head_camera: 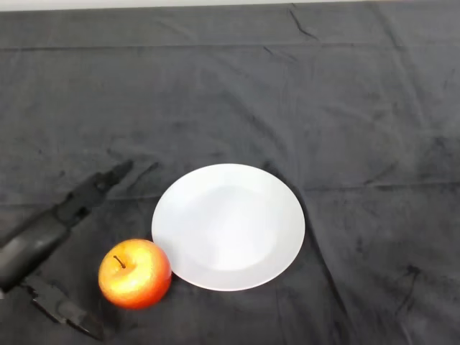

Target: Move the apple to the plate

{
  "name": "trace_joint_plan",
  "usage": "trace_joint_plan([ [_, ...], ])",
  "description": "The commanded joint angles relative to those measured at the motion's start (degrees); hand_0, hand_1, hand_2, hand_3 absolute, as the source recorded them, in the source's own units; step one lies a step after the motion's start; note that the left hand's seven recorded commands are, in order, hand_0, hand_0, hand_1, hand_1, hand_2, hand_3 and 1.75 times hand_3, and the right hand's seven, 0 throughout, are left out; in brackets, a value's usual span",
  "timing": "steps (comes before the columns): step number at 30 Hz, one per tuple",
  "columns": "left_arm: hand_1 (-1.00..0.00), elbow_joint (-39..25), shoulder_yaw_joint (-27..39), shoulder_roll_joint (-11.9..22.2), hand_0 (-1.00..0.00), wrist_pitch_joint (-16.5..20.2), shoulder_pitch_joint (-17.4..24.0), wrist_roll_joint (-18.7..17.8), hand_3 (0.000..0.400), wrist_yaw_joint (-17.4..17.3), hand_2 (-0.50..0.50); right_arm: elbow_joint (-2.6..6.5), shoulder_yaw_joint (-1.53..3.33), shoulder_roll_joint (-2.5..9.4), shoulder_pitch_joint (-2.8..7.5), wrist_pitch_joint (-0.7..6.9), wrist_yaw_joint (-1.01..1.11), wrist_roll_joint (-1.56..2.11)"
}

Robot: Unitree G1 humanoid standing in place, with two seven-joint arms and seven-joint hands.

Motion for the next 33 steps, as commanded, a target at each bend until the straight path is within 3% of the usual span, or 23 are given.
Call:
trace_joint_plan([
  [1,0.0,-1.16,-0.94,0.49,0.0,-0.74,-2.36,1.62,0.0,0.38,0.0,-2.16,-0.72,-0.93,-0.97,-0.18,-0.18,0.64],
  [12,0.0,3.07,-2.23,-0.84,0.0,-2.73,-4.5,3.21,0.0,1.6,0.0,-2.19,-0.7,-0.93,-0.96,-0.17,-0.21,0.66],
  [13,0.0,3.42,-2.32,-0.95,-0.05,-2.88,-4.67,3.37,0.02,1.77,-0.03,-2.19,-0.7,-0.93,-0.96,-0.16,-0.21,0.66],
  [14,-0.04,3.79,-2.39,-1.04,-0.26,-3.06,-4.86,3.5,0.105,1.92,-0.11,-2.19,-0.7,-0.93,-0.96,-0.16,-0.21,0.66],
  [15,-0.36,4.17,-2.45,-1.12,-0.82,-3.24,-5.06,3.63,0.326,2.07,-0.23,-2.19,-0.7,-0.93,-0.96,-0.16,-0.21,0.67],
  [16,-0.6,4.53,-2.5,-1.19,-1.0,-3.42,-5.24,3.73,0.4,2.21,-0.2,-2.19,-0.7,-0.93,-0.96,-0.16,-0.21,0.67],
  [17,-0.76,4.81,-2.52,-1.24,-1.0,-3.58,-5.38,3.81,0.4,2.33,-0.12,-2.19,-0.7,-0.93,-0.96,-0.16,-0.21,0.67],
  [18,-1.0,5.02,-2.53,-1.28,-1.0,-3.72,-5.5,3.9,0.4,2.5,0.0,-2.18,-0.7,-0.93,-0.96,-0.16,-0.21,0.67],
  [33,-1.0,2.42,-3.19,-1.87,-1.0,-3.84,-5.37,4.78,0.4,4.22,0.0,-2.19,-0.68,-0.93,-0.96,-0.16,-0.22,0.7],
])
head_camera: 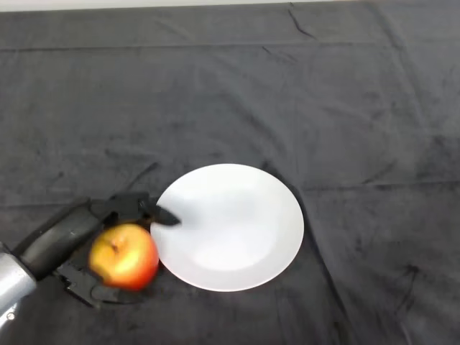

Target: Move the apple to the plate

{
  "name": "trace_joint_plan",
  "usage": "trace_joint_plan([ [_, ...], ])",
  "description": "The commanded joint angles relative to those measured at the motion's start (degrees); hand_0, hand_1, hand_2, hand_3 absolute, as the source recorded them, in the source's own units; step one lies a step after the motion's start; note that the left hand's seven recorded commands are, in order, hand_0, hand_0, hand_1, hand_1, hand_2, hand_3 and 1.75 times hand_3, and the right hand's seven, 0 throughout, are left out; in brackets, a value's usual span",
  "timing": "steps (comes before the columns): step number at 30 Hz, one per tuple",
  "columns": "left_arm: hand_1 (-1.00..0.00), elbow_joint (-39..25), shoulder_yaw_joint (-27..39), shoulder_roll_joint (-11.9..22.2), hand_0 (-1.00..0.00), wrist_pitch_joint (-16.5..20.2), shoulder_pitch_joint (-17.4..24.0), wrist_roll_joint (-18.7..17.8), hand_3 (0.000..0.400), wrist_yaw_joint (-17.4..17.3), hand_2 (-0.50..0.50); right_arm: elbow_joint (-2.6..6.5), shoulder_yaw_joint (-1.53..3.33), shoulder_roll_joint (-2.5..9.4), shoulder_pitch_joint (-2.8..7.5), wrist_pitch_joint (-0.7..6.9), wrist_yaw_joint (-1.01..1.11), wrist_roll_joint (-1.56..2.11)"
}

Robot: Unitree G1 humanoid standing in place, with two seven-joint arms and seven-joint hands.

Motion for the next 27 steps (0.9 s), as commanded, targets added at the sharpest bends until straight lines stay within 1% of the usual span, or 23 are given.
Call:
trace_joint_plan([
  [1,-1.0,-1.34,-0.93,0.34,-1.0,-0.15,-1.35,0.62,0.4,0.17,0.0,-2.19,-0.69,-0.93,-0.95,-0.16,-0.22,0.7],
  [8,-1.0,-8.16,0.25,1.13,-1.0,2.79,-1.09,0.12,0.4,0.77,0.0,-2.23,-0.67,-0.92,-0.94,-0.16,-0.23,0.71],
  [13,-1.0,-12.84,2.04,1.51,-1.0,4.03,-1.04,0.03,0.4,2.39,0.0,-2.28,-0.66,-0.9,-0.92,-0.15,-0.25,0.71],
  [16,-1.0,-15.08,3.27,1.35,-1.0,4.07,-0.96,0.47,0.4,4.11,0.0,-2.32,-0.64,-0.89,-0.9,-0.15,-0.26,0.71],
  [19,-1.0,-15.94,4.13,0.64,-1.0,3.76,-1.58,1.48,0.4,6.26,0.0,-2.35,-0.63,-0.87,-0.89,-0.14,-0.28,0.7],
  [21,-1.0,-15.55,4.38,-0.25,-1.0,3.24,-2.39,2.62,0.4,8.07,0.0,-2.38,-0.62,-0.86,-0.88,-0.14,-0.29,0.7],
  [27,-1.0,-12.52,3.9,-4.13,-1.0,1.31,-4.89,7.36,0.4,14.93,0.0,-2.44,-0.6,-0.84,-0.85,-0.13,-0.31,0.7],
])
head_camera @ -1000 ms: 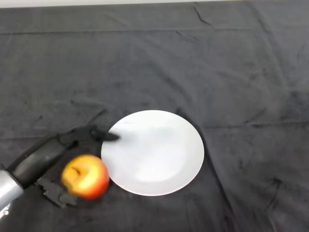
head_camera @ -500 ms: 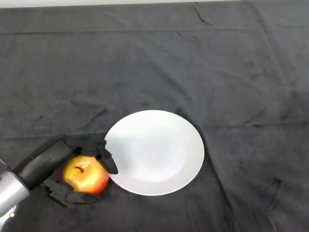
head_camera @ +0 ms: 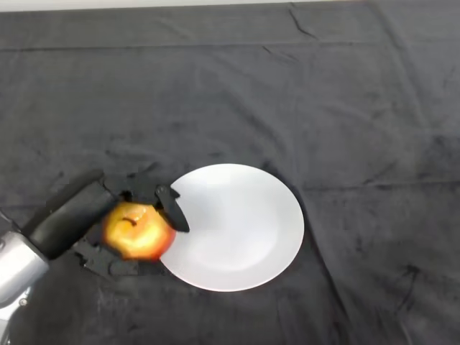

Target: Move the apple to the plate

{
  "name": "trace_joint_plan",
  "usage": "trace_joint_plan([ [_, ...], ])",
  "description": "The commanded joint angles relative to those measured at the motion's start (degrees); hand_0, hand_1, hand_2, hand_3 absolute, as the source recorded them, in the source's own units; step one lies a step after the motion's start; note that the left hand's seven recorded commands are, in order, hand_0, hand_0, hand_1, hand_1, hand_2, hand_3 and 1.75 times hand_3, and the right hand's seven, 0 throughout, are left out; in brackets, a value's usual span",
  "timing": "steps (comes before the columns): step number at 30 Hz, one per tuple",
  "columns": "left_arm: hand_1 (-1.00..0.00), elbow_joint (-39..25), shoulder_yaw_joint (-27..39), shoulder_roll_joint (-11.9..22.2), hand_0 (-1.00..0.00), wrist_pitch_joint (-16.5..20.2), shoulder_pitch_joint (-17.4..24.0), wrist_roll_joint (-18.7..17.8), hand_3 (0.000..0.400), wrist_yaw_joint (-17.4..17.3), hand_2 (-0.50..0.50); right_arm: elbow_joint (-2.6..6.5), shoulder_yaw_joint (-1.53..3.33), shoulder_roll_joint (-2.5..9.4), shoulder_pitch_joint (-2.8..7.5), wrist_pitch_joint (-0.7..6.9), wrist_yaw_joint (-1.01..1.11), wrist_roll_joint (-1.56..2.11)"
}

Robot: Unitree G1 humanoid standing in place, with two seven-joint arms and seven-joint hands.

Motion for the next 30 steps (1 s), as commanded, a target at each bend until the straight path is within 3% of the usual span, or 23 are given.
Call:
trace_joint_plan([
  [1,-1.0,0.45,0.74,-1.23,-1.0,-1.46,-3.97,2.16,0.4,2.37,0.0,-2.44,-0.62,-0.85,-0.85,-0.14,-0.31,0.7],
  [8,-1.0,5.18,-2.35,-5.53,-1.0,-2.09,-6.81,6.23,0.4,9.84,0.0,-2.49,-0.6,-0.84,-0.83,-0.13,-0.33,0.7],
  [17,-1.0,11.53,-7.8,-8.57,-1.0,-1.62,-10.11,6.94,0.4,17.01,0.0,-2.5,-0.58,-0.84,-0.83,-0.13,-0.34,0.72],
  [24,-1.0,15.09,-13.69,-9.96,-1.0,0.13,-12.29,5.78,0.4,20.35,0.0,-2.46,-0.59,-0.85,-0.84,-0.12,-0.34,0.73],
  [30,-1.0,17.6,-18.13,-9.69,-1.0,0.28,-13.79,3.56,0.4,20.86,0.0,-2.42,-0.59,-0.87,-0.86,-0.13,-0.33,0.75],
])
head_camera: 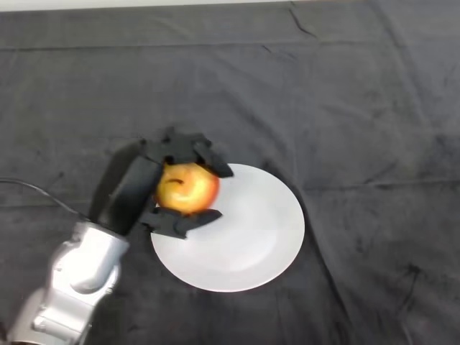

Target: Move the apple to the plate

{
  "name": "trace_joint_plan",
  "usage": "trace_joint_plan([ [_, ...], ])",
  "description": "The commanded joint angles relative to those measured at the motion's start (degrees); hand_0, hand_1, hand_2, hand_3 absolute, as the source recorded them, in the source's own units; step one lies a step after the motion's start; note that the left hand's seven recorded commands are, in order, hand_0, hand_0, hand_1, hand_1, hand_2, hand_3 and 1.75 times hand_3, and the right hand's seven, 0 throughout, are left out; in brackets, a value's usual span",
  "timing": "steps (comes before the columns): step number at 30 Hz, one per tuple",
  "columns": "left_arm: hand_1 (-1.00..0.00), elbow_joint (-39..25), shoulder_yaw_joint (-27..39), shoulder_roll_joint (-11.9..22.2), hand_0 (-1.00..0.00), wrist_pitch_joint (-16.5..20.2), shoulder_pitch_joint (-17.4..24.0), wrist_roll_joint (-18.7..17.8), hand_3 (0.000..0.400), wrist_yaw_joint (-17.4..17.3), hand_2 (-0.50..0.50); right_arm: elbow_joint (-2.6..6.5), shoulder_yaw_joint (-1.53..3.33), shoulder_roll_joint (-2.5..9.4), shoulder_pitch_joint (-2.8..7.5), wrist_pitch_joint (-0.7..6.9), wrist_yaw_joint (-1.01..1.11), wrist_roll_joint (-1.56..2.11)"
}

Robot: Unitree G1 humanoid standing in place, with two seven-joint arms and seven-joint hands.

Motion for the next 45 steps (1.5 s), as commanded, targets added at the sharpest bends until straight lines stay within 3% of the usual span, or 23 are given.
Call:
trace_joint_plan([
  [1,-1.0,3.26,-1.52,0.37,-1.0,0.15,-2.91,-1.62,0.4,0.41,0.0,-2.39,-0.59,-0.88,-0.87,-0.14,-0.3,0.75],
  [9,-1.0,7.84,-4.35,1.37,-1.0,-1.4,-4.81,-2.92,0.4,-0.04,0.0,-2.3,-0.61,-0.92,-0.9,-0.15,-0.27,0.77],
  [16,-1.0,12.02,-6.58,1.89,-1.0,-1.55,-6.36,0.35,0.4,2.15,0.0,-2.17,-0.63,-0.96,-0.95,-0.17,-0.22,0.79],
  [18,-1.0,12.55,-7.1,2.17,-0.72,-1.12,-6.72,1.48,0.4,2.71,0.14,-2.13,-0.64,-0.98,-0.96,-0.18,-0.21,0.8],
  [19,-1.0,12.67,-7.29,2.33,-0.66,-0.87,-6.88,1.93,0.4,2.89,0.17,-2.11,-0.65,-0.99,-0.97,-0.18,-0.2,0.8],
  [20,-0.79,12.73,-7.47,2.51,-0.39,-0.58,-7.05,2.39,0.317,3.04,0.2,-2.09,-0.65,-0.99,-0.98,-0.18,-0.19,0.81],
  [21,-0.53,12.74,-7.61,2.69,-0.05,-0.31,-7.18,2.81,0.213,3.17,0.24,-2.07,-0.66,-1.0,-0.99,-0.19,-0.18,0.81],
  [22,-0.25,12.72,-7.73,2.85,0.0,-0.07,-7.29,3.18,0.102,3.28,0.13,-2.06,-0.66,-1.0,-0.99,-0.19,-0.18,0.81],
  [23,-0.03,12.66,-7.85,3.01,0.0,0.18,-7.39,3.57,0.011,3.42,0.01,-2.04,-0.67,-1.01,-1.0,-0.19,-0.17,0.82],
  [24,0.0,12.61,-7.96,3.15,0.0,0.4,-7.45,3.94,0.0,3.58,0.0,-2.02,-0.67,-1.02,-1.01,-0.19,-0.16,0.82],
  [34,0.0,10.63,-7.64,4.63,0.0,1.87,-7.32,5.51,0.0,4.4,0.0,-1.89,-0.7,-1.06,-1.05,-0.22,-0.1,0.84],
  [45,0.0,6.58,-3.42,7.6,0.0,1.66,-5.96,2.71,0.0,3.91,0.0,-1.87,-0.7,-1.06,-1.05,-0.24,-0.08,0.83],
])
